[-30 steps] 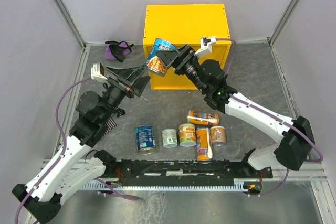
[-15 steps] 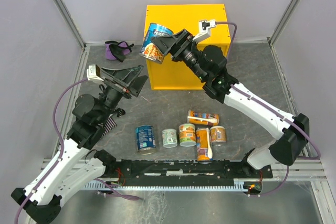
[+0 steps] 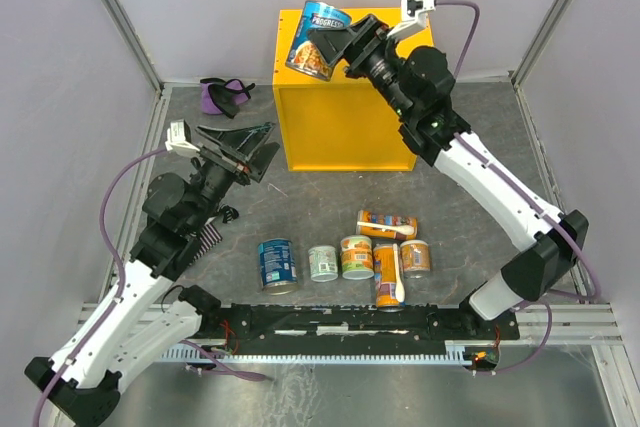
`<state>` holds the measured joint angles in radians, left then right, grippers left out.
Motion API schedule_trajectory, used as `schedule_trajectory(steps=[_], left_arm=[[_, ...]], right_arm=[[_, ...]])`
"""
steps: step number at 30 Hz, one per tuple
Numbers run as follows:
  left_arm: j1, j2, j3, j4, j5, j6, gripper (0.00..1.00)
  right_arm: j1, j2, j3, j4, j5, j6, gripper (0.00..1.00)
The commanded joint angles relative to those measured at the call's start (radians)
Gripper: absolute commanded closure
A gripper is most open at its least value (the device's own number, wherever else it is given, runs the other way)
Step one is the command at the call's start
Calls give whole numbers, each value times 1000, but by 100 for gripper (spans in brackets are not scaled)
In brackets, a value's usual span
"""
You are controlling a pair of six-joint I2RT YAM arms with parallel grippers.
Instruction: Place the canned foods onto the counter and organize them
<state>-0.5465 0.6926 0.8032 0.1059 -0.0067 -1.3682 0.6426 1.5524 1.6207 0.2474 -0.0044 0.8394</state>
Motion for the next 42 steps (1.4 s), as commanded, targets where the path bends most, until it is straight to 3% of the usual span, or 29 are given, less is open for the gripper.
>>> schedule_trajectory(steps=[1, 17, 32, 42], left_arm=[[25, 14, 21, 27, 46, 60, 1], [144, 48, -21, 42, 155, 74, 1], [330, 74, -87, 135, 326, 90, 1], [345, 57, -112, 117, 312, 106, 1]], right_arm=[[-45, -6, 150, 157, -46, -43, 98], [-101, 175, 347, 80, -100, -352, 98], [-71, 148, 163, 191, -87, -644, 98], [47, 111, 16, 160, 22, -820, 98]])
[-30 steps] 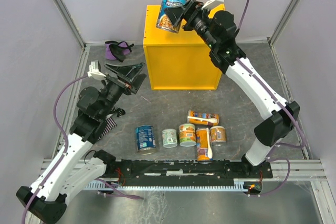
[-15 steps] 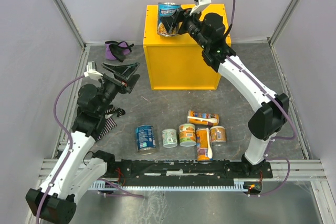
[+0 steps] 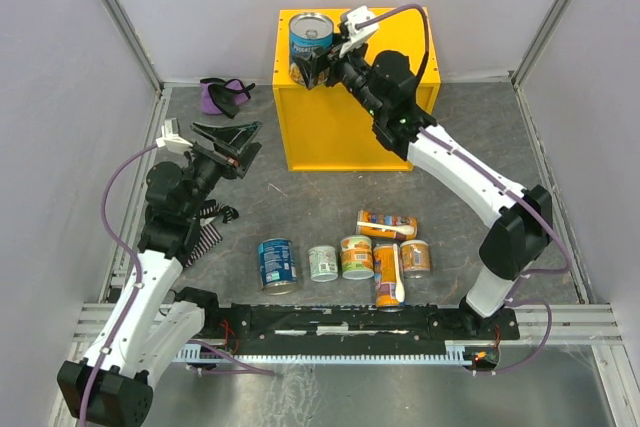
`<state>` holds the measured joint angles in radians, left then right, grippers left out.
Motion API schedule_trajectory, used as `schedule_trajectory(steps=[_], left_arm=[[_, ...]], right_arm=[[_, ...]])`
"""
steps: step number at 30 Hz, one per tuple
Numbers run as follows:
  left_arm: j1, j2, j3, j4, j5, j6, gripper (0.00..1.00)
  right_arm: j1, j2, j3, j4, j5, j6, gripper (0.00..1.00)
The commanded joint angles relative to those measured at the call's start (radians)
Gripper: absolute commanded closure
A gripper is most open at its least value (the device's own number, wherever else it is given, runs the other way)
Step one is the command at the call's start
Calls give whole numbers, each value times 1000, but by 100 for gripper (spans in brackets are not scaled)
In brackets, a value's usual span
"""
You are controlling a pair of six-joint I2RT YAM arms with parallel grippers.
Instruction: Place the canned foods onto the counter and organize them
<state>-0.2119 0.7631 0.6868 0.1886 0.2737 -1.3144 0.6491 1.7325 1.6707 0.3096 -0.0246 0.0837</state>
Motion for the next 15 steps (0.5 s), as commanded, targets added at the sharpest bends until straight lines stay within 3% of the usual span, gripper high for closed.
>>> schedule_trajectory(steps=[1, 6, 15], left_arm=[[13, -10, 8, 28, 32, 53, 1], [27, -1, 22, 18, 28, 43, 0], [53, 34, 33, 54, 25, 26, 0]], right_arm=[[42, -71, -50, 100, 54, -60, 98], [42, -59, -62, 73, 100, -40, 98], [37, 69, 118, -71, 145, -73, 98]])
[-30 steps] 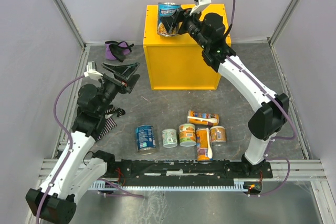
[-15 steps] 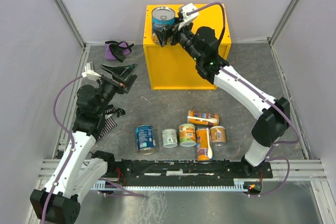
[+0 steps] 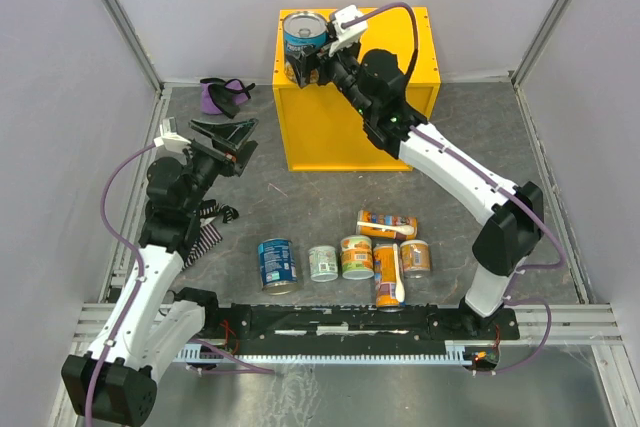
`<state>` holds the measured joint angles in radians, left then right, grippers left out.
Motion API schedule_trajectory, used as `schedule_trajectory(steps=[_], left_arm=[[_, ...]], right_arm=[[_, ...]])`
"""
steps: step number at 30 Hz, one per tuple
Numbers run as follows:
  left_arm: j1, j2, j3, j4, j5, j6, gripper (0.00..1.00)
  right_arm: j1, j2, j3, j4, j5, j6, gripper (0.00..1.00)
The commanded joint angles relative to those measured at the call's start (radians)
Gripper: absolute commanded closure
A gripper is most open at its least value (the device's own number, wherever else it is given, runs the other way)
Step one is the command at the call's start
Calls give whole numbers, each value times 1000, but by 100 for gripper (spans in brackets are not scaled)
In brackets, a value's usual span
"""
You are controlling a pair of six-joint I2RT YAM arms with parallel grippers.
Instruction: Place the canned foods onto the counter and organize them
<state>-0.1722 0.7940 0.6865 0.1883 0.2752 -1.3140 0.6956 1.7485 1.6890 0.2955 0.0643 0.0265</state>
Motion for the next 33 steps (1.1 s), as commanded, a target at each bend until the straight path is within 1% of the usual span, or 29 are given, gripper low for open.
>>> schedule_trajectory(steps=[1, 9, 21, 28, 33], left_arm=[[18, 5, 30, 57, 21, 25, 0], [59, 28, 14, 79, 25, -4, 0], [128, 51, 41, 39, 44, 12, 0], [160, 47, 50, 21, 53, 21, 0], [172, 46, 41, 24, 60, 17, 0]], right_arm=[[-12, 68, 118, -65, 59, -20, 98], [-49, 229, 286, -119, 101, -16, 98], [-86, 474, 621, -217, 112, -28, 96], [-89, 552, 710, -235, 114, -54, 95], [-89, 581, 739, -238, 112, -72, 93]])
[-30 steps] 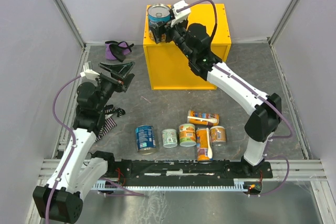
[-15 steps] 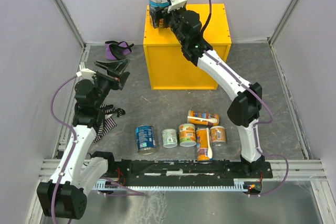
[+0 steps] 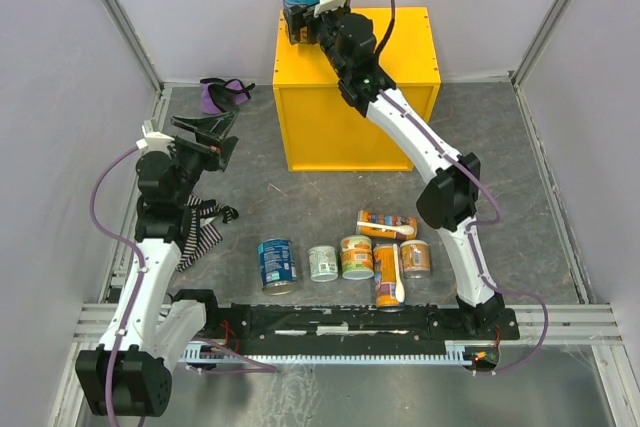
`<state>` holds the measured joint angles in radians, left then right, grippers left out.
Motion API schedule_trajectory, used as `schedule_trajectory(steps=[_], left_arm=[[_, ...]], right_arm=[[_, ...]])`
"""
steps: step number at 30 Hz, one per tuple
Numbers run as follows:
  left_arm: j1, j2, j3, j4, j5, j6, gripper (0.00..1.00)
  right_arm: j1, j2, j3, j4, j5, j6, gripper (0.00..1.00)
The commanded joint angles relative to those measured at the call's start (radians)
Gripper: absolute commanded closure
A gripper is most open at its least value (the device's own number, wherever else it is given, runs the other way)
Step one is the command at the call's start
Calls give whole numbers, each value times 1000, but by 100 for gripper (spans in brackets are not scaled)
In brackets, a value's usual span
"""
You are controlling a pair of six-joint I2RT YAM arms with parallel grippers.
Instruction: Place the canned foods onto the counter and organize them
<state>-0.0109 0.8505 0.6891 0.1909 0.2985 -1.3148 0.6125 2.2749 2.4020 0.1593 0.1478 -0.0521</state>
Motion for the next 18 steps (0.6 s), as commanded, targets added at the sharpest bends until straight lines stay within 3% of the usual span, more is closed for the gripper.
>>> schedule_trajectory(steps=[1, 8, 18], left_arm=[[12, -10, 37, 23, 38, 17, 0], [16, -4, 30, 30, 42, 16, 0], [26, 4, 27, 29, 44, 16, 0]], right_arm=[[-5, 59, 33, -102, 30, 4, 92], [-7, 103, 78, -107, 34, 2, 80], [-6, 118, 84, -105, 51, 29, 41]])
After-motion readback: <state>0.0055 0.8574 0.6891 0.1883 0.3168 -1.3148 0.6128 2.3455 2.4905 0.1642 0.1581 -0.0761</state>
